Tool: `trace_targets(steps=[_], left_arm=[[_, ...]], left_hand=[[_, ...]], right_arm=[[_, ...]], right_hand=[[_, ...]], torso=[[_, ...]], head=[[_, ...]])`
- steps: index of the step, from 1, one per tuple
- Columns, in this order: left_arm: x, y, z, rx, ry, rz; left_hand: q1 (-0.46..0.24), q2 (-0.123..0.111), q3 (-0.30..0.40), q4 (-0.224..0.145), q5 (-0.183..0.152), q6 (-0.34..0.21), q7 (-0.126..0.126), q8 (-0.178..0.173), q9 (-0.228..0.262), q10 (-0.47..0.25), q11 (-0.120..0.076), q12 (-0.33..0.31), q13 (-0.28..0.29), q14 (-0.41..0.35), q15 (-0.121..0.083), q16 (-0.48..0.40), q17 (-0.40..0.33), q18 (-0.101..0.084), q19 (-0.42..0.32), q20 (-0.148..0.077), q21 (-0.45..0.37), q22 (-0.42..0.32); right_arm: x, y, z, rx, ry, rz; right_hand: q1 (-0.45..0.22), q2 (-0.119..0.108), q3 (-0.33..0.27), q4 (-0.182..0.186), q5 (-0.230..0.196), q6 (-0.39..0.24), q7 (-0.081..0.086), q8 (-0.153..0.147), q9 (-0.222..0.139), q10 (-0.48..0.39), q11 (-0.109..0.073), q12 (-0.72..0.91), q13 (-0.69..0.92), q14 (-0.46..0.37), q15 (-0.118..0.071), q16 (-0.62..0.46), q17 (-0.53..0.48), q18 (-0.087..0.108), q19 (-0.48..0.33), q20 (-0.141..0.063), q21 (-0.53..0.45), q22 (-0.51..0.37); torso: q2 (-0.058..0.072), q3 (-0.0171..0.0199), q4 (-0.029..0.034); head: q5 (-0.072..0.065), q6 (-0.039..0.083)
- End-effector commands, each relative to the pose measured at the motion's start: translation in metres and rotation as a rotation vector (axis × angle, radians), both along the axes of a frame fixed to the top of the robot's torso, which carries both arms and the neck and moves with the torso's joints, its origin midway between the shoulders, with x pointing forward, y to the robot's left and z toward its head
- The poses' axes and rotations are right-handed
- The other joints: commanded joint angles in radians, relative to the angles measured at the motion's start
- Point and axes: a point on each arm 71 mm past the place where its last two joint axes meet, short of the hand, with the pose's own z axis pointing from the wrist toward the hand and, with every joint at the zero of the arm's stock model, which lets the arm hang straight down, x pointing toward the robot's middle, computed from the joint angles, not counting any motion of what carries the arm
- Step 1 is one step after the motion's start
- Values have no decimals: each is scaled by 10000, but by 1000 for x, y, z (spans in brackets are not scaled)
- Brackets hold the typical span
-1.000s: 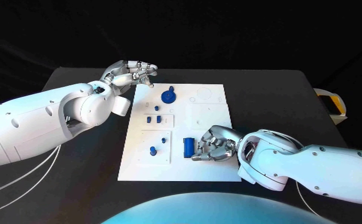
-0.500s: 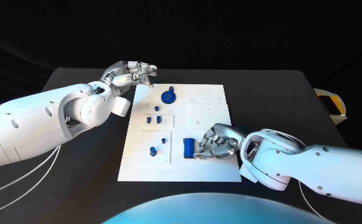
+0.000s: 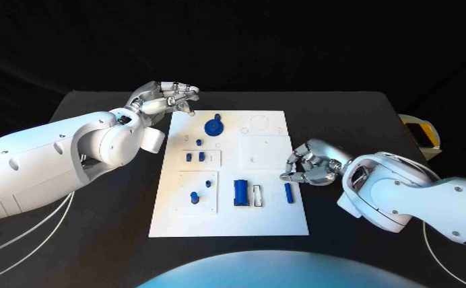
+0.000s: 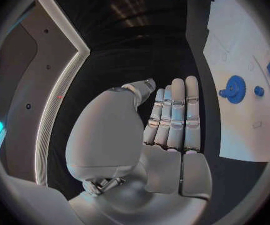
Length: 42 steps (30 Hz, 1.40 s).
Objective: Assemble the parts on the task board
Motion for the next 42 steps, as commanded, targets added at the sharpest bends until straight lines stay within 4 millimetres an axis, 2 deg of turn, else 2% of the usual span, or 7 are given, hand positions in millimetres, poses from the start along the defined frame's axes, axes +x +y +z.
trace_targets(steps=[1, 6, 12, 34, 39, 40, 42], left_arm=[[0, -3, 1, -113, -71, -134], [0, -3, 1, -116, -70, -144], [0, -3, 1, -116, -71, -144], [-1, -2, 1, -108, -55, -142], [-1, -1, 1, -107, -49, -144], [-1, -1, 1, -106, -48, -143], [-1, -1, 1, -103, -47, -138]], left_hand=[[-15, 26, -46, 0, 4, -59, -1, -44, -5, -64, 9, 44, -11, -52, -20, -52, -11, 44, 18, 38, -42, -16], [-15, 26, -46, 0, 4, -59, -1, -44, -5, -64, 9, 44, -11, -52, -20, -52, -11, 44, 18, 38, -42, -16], [-15, 26, -46, 0, 4, -59, -1, -44, -5, -64, 9, 44, -11, -52, -20, -52, -11, 44, 18, 38, -42, -16], [-15, 26, -46, 0, 4, -59, -1, -44, -5, -64, 9, 44, -11, -52, -20, -52, -11, 44, 18, 38, -42, -16], [-15, 26, -46, 0, 4, -59, -1, -44, -5, -64, 9, 44, -11, -52, -20, -52, -11, 44, 18, 38, -42, -16], [-15, 26, -46, 0, 4, -59, -1, -44, -5, -64, 9, 44, -11, -52, -20, -52, -11, 44, 18, 38, -42, -16], [-15, 26, -46, 0, 4, -59, -1, -44, -5, -64, 9, 44, -11, -52, -20, -52, -11, 44, 18, 38, -42, -16]], right_arm=[[-4, -7, -1, -510, -553, 139], [-14, -15, -11, -1096, -558, 60], [-21, -15, -22, -1506, -438, 39], [-28, 6, -46, -2140, -74, 480], [-30, 10, -51, -2498, -99, 681], [-31, 11, -52, -2592, -122, 745], [-31, 13, -54, -2734, -174, 839]], right_hand=[[100, -13, 30, 5, 35, -67, 32, -53, -18, -64, 26, -62, 266, 752, 63, -39, 1240, -10, 832, 67, -20, 2454], [73, -50, 5, 36, 18, -44, 41, -68, -32, -76, 36, -90, 248, 751, 74, -41, 1244, -14, 837, 80, -3, 2459], [35, -82, -24, 81, -3, -31, 51, -96, -52, -92, 46, -132, 221, 743, 84, -60, 1210, -6, 824, 92, -40, 2449], [-11, -106, -87, 160, -74, 121, 25, -102, -78, -89, 35, -159, 200, 744, 87, -68, 1212, -7, 826, 114, -38, 2450], [314, -76, 26, 31, -114, 198, -26, -109, -96, -87, -13, -175, 188, 746, 46, -74, 1212, -9, 832, 93, -25, 2454], [552, -46, 139, -67, -117, 220, -48, -128, -114, -87, -35, -178, 187, 749, 26, -73, 1220, -12, 837, 77, -12, 2458], [1048, 67, 517, -272, -467, 279, -78, -188, -178, -96, -68, -194, 180, 753, -8, -74, 1232, -18, 847, 42, 12, 2466]], torso=[[9, 9, -7], [13, 12, -11], [26, 16, 21], [22, 2, 23], [17, 1, 25], [16, 5, 24], [15, 4, 24]], head=[[-38, 16], [-33, 11], [-34, 10], [-8, -9], [7, -20], [6, -24], [8, -21]])
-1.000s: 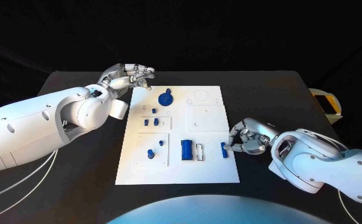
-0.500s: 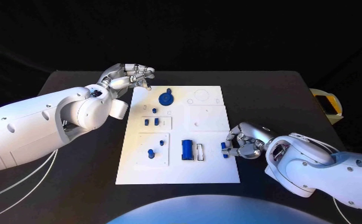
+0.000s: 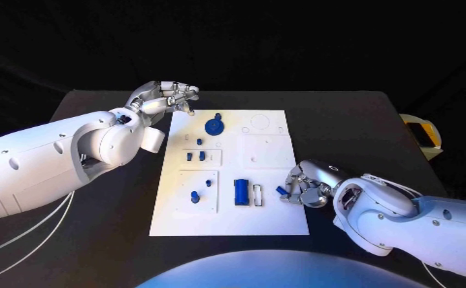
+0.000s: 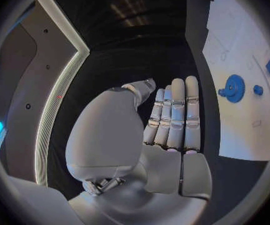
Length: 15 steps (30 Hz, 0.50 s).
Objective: Assemble the parts on the task board
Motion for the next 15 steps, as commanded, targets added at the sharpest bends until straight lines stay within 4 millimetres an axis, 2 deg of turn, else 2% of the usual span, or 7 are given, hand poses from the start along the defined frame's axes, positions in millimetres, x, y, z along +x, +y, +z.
trace_targets(steps=[1, 4, 6, 7, 10, 11, 15], left_arm=[[-1, -2, 1, -115, -53, -152], [-1, -2, 1, -114, -51, -150], [-1, -1, 1, -112, -51, -145], [-1, -1, 1, -110, -51, -143], [-1, -1, 1, -108, -50, -137], [-1, -1, 1, -107, -50, -137], [-1, -1, 1, -109, -51, -140]], left_hand=[[-15, 26, -46, 0, 4, -59, -1, -44, -5, -64, 9, 44, -12, -53, -19, -52, -12, 44, 18, 38, -42, -17], [-15, 26, -46, 0, 4, -59, -1, -44, -5, -64, 9, 44, -12, -53, -19, -52, -12, 44, 18, 38, -42, -17], [-15, 26, -46, 0, 4, -59, -1, -44, -5, -64, 9, 44, -12, -53, -19, -52, -12, 44, 18, 38, -42, -17], [-15, 26, -46, 0, 4, -59, -1, -44, -5, -64, 9, 44, -12, -53, -19, -52, -12, 44, 18, 38, -42, -17], [-15, 26, -46, 0, 4, -59, -1, -44, -5, -64, 9, 44, -12, -53, -19, -52, -12, 44, 18, 38, -42, -17], [-26, 29, -56, 14, 4, -52, -5, -44, -1, -66, 7, 56, -17, -55, -18, -45, -14, 44, 30, 41, -66, -29], [-26, 29, -56, 14, 4, -52, -5, -44, -1, -66, 7, 56, -17, -55, -18, -45, -14, 44, 30, 41, -66, -29]], right_arm=[[-5, -1, -11, -988, 215, 272], [-5, 0, -11, -1057, 151, 320], [-6, 1, -11, -1041, 101, 312], [-6, 1, -11, -1001, 71, 286], [-7, 2, -9, -772, 66, 142], [-7, 2, -8, -695, 71, 106], [-9, 4, -5, -302, 100, -60]], right_hand=[[512, 155, 453, -186, -330, 120, -10, -113, -205, -8, -53, -54, 159, 754, -12, -39, 1232, -18, 852, 5, 16, 2464], [929, 177, 1242, -430, 76, 237, -48, -198, -310, -27, -100, -78, 152, 761, -54, -34, 1259, -24, 863, -34, 43, 2473], [886, 157, 1833, -488, 263, 299, -78, -221, -342, 2, -124, -53, 166, 769, -66, -22, 1293, -35, 882, -50, 92, 2488], [823, 81, 2338, -606, 374, 314, -92, -205, -322, 19, -140, -46, 170, 774, -80, -16, 1313, -40, 889, -67, 111, 2494], [383, -64, 3486, -909, 607, 191, -82, -44, -99, 85, -145, -38, 166, 790, -75, 10, 1379, -53, 910, -76, 171, 2512], [90, -195, 3921, -1097, 659, 104, -58, 62, 46, 113, -132, -31, 168, 792, -85, 12, 1388, -58, 917, -58, 191, 2517], [-547, -202, 4720, -1398, 911, -5, -53, 255, 301, 174, -104, 10, 192, 804, -59, 35, 1444, -74, 944, -57, 270, 2540]], torso=[[-3, -3, -3], [0, -1, -5], [4, 3, -7], [4, 6, -10], [2, 6, -9], [2, 6, -9], [-6, 4, -9]], head=[[7, -5], [9, 3], [23, 3], [25, 11], [22, -4], [22, -4], [13, 2]])
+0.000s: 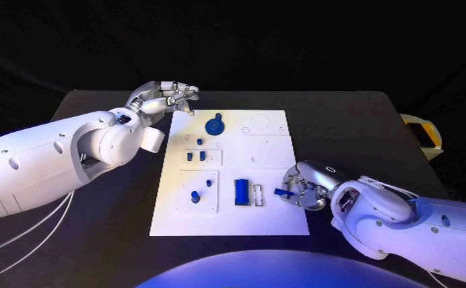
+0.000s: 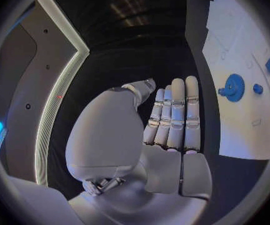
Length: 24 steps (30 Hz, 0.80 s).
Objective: Assemble the parts on the task board
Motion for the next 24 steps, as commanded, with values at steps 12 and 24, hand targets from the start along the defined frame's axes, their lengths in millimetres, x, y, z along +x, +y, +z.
trace_targets(steps=[12, 24], left_arm=[[0, -4, 1, -126, -58, -174], [-1, -5, 1, -140, -55, -208]], left_hand=[[-26, 29, -56, 15, 4, -52, -5, -43, -1, -66, 7, 57, -17, -55, -18, -45, -14, 44, 30, 41, -66, -9], [-13, 29, -53, 7, 6, -52, -6, -45, 0, -70, 6, 60, -19, -57, -20, -44, -15, 45, 34, 40, -73, -12]], right_arm=[[-1, 7, 10, 1234, 342, -785], [2, 27, 9, 2216, 1110, -999]], right_hand=[[-1266, -18, 2560, -1999, 273, -120, 2, 346, 442, 161, 30, 149, 301, 826, -60, 80, 1543, -103, 987, -55, 217, 2579], [-1653, -85, 2530, -1978, 263, -101, -23, 370, 473, 171, 14, 173, 323, 828, -72, 84, 1552, -94, 975, -62, 179, 2568]], torso=[[1, -9, 4], [3, -7, 2]], head=[[-21, 7], [-40, -18]])
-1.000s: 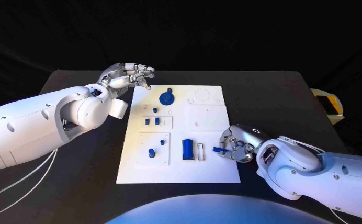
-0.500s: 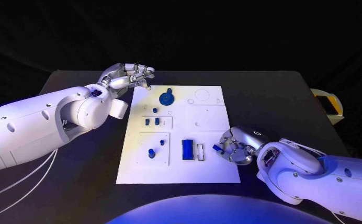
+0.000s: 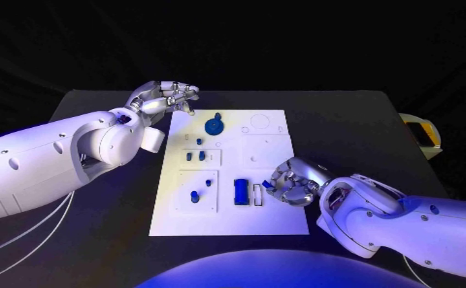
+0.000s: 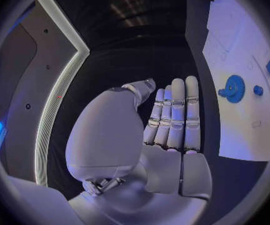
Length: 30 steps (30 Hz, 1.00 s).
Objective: Assemble the parts on the task board
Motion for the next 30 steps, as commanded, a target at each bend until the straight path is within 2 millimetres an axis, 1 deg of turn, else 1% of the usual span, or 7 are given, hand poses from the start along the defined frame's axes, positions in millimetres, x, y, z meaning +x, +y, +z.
trace_targets(steps=[1, 4, 6, 16, 18, 21, 30], left_arm=[[-1, -3, 1, -126, -56, -173], [-1, -3, 1, -129, -56, -179], [-1, -3, 1, -132, -55, -187], [-1, -3, 1, -122, -46, -176], [-1, -3, 1, -121, -45, -175], [-1, -3, 1, -126, -43, -188], [-1, -3, 1, -125, -37, -194]], left_hand=[[-13, 29, -53, 7, 6, -52, -6, -45, 0, -70, 6, 60, -11, -57, -20, -44, -16, 45, 34, 40, -34, -13], [-13, 29, -53, 7, 6, -52, -6, -45, 0, -70, 6, 60, -11, -57, -20, -44, -16, 45, 34, 40, -34, -13], [-13, 29, -53, 7, 6, -52, -6, -45, 0, -70, 6, 60, -11, -57, -20, -44, -16, 45, 34, 40, -34, -13], [-13, 29, -53, 7, 6, -52, -6, -45, 0, -70, 6, 60, -11, -57, -20, -44, -16, 45, 34, 40, -34, -13], [-13, 29, -53, 7, 6, -52, -6, -45, 0, -70, 6, 60, -11, -57, -20, -44, -16, 45, 34, 40, -34, -13], [-13, 29, -53, 7, 6, -52, -6, -45, 0, -70, 6, 60, -11, -57, -20, -44, -16, 45, 34, 40, -34, -13], [-14, 29, -55, 9, 5, -52, -5, -46, 1, -73, 8, 63, -13, -60, -19, -44, -17, 45, 38, 40, -41, -16]], right_arm=[[0, 4, -2, 525, 405, -216], [1, 8, -4, 611, 599, -179], [1, 12, -6, 628, 752, -118], [1, 21, -19, 235, 1743, 353], [1, 23, -20, 218, 1822, 420], [0, 24, -20, 215, 1876, 475], [1, 22, -21, 75, 1801, 351]], right_hand=[[-161, 9, 926, -887, 45, 42, -93, 341, 295, 66, -24, 65, 322, 828, -72, 42, 1550, -93, 974, -63, -24, 2569], [-315, 1, 885, -861, 105, 54, -102, 340, 297, 67, -30, 76, 334, 830, -78, 46, 1559, -91, 971, -67, -32, 2567], [-469, -22, 781, -868, 501, 68, -110, 344, 306, 65, -38, 77, 341, 826, -85, 38, 1542, -89, 968, -76, -43, 2564], [-1059, 1, 393, -585, 445, 154, -105, 313, 270, 104, -30, 195, 428, 834, -79, 54, 1580, -95, 976, -73, -16, 2572], [-1202, -39, 249, -521, 618, 188, -114, 301, 255, 112, -36, 219, 448, 834, -83, 55, 1583, -97, 979, -76, -8, 2574], [-1279, -59, 157, -480, 675, 208, -113, 295, 246, 121, -36, 244, 467, 836, -84, 58, 1590, -96, 978, -78, -10, 2573], [-1509, -13, -75, -299, 582, 306, -131, 296, 224, 164, -48, 346, 539, 845, -92, 78, 1631, -108, 996, -84, 43, 2589]], torso=[[2, -3, -3], [-1, -6, -1], [2, -6, 0], [6, 3, -2], [1, 3, -18], [0, 7, -17], [2, 7, -14]], head=[[-3, -6], [-11, -1], [-6, -4], [32, -27], [31, -34], [34, -39], [7, -30]])
